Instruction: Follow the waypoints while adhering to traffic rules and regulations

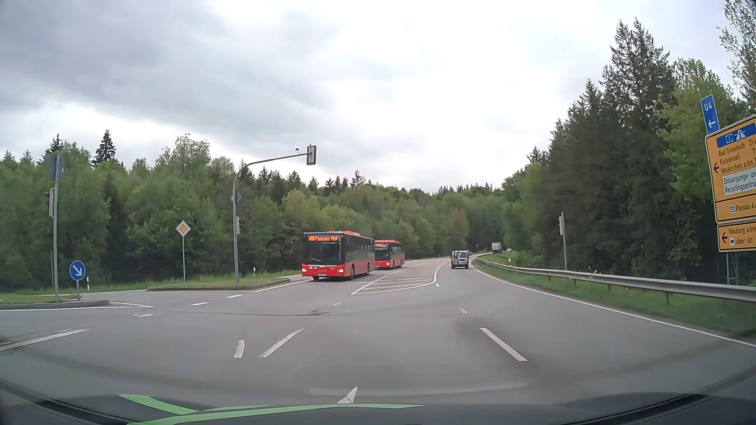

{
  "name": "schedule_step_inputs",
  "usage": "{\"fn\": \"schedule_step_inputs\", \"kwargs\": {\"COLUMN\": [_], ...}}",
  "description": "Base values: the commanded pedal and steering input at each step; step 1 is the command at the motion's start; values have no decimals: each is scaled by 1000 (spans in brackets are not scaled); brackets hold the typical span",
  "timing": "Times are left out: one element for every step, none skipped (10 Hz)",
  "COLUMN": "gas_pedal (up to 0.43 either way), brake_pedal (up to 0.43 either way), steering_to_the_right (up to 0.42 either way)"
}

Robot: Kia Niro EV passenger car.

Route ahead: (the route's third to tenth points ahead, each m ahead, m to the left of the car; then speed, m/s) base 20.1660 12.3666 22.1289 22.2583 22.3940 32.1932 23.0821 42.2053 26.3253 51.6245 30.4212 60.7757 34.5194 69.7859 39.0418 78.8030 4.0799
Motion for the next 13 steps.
{"fn": "schedule_step_inputs", "kwargs": {"gas_pedal": [429,429,421,409,390,350,339,311,311,311,299,299,287], "brake_pedal": [0,0,0,0,0,0,0,0,0,0,0,0,0], "steering_to_the_right": [2,-3,-12,-35,-61,-79,-101,-132,-154,-177,-198,-223,-246]}}
